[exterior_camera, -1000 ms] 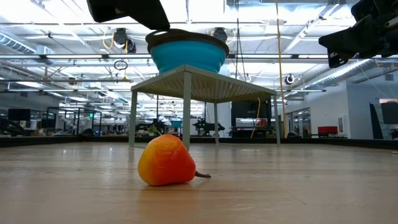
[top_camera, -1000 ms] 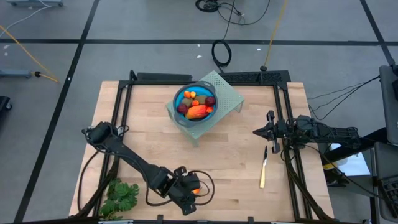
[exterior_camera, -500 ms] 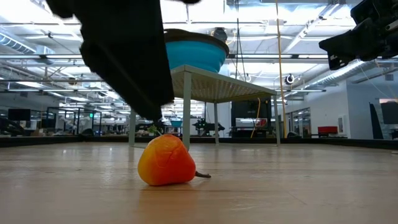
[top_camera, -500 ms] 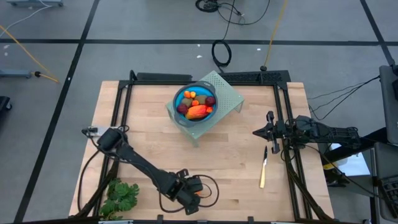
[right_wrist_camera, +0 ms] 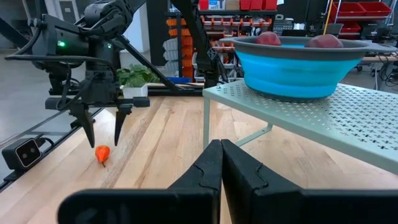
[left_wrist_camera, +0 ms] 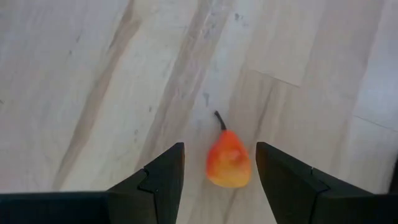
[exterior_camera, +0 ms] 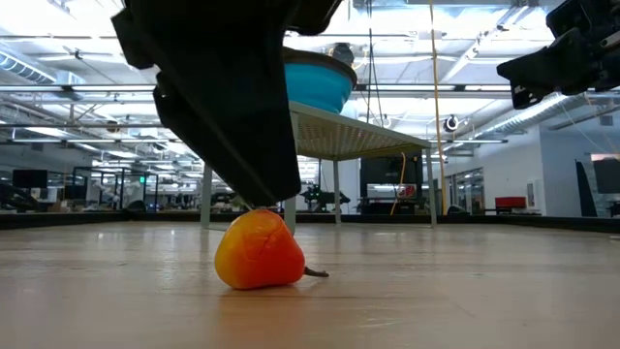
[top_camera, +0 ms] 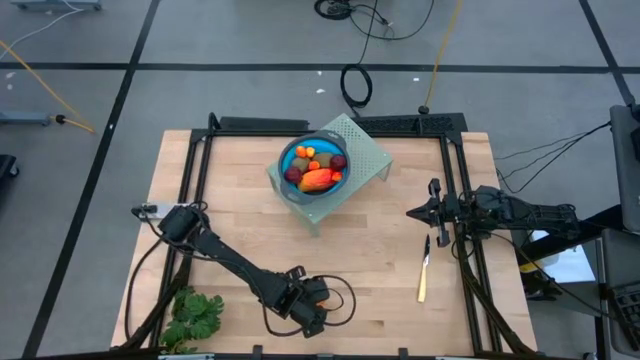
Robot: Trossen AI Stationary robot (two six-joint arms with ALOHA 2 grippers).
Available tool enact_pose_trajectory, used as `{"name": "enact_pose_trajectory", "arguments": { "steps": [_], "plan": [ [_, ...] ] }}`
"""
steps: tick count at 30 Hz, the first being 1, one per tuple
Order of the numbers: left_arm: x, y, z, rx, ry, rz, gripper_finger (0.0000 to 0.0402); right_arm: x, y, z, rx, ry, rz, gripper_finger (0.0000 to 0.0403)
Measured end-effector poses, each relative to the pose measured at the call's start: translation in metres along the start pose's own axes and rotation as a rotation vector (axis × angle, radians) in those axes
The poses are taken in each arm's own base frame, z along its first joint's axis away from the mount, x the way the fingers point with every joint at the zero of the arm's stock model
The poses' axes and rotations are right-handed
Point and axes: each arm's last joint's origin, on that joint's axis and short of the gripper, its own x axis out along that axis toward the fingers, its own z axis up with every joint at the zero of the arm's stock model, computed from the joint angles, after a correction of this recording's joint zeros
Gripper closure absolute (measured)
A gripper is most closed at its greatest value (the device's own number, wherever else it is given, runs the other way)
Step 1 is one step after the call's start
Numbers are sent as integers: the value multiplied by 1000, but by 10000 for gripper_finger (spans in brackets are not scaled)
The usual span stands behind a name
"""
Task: Pick & Place Fruit
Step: Put the peach into the blue strainer bowl on the shelf
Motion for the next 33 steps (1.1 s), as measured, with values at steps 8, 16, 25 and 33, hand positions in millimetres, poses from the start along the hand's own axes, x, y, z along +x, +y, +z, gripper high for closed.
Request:
{"name": "enact_pose_trajectory", "arguments": {
  "steps": [8, 16, 25, 33],
  "plan": [
    [1, 2, 3, 11, 10, -6, 202, 0, 0, 0, 0, 0, 0, 403],
    [13, 0, -1, 12, 36, -25, 202, 0, 0, -1, 1, 12, -1, 403],
    [29, 0, -5, 18, 53, -17, 202, 0, 0, -2, -2, 22, 0, 403],
    [33, 0, -6, 29, 61, -18, 202, 0, 0, -3, -1, 31, -1, 403]
  ]
}}
